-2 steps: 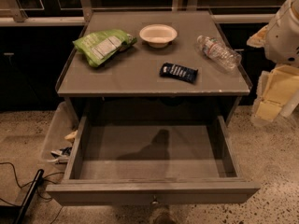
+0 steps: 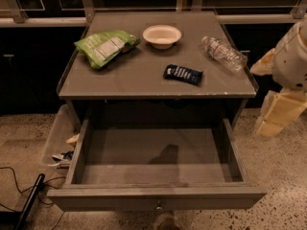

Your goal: Close top drawer

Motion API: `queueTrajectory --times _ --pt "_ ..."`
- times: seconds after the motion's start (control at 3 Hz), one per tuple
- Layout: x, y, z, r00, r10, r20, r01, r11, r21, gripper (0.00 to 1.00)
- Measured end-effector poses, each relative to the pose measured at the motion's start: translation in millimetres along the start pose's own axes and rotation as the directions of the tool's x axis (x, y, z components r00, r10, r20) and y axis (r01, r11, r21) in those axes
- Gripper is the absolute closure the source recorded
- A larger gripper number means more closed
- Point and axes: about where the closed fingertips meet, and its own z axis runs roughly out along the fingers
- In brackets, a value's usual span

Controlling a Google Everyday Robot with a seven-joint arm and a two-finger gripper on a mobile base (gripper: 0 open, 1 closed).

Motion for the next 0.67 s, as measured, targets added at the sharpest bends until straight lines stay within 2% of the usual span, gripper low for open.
queueTrajectory --times 0.33,0.67 --pt "14 35 26 1.000 -0.010 0.022 0.010 0.9998 -0.017 0.42" --pt "37 73 66 0.997 0.003 0.075 0.001 0.9985 -0.055 0.65"
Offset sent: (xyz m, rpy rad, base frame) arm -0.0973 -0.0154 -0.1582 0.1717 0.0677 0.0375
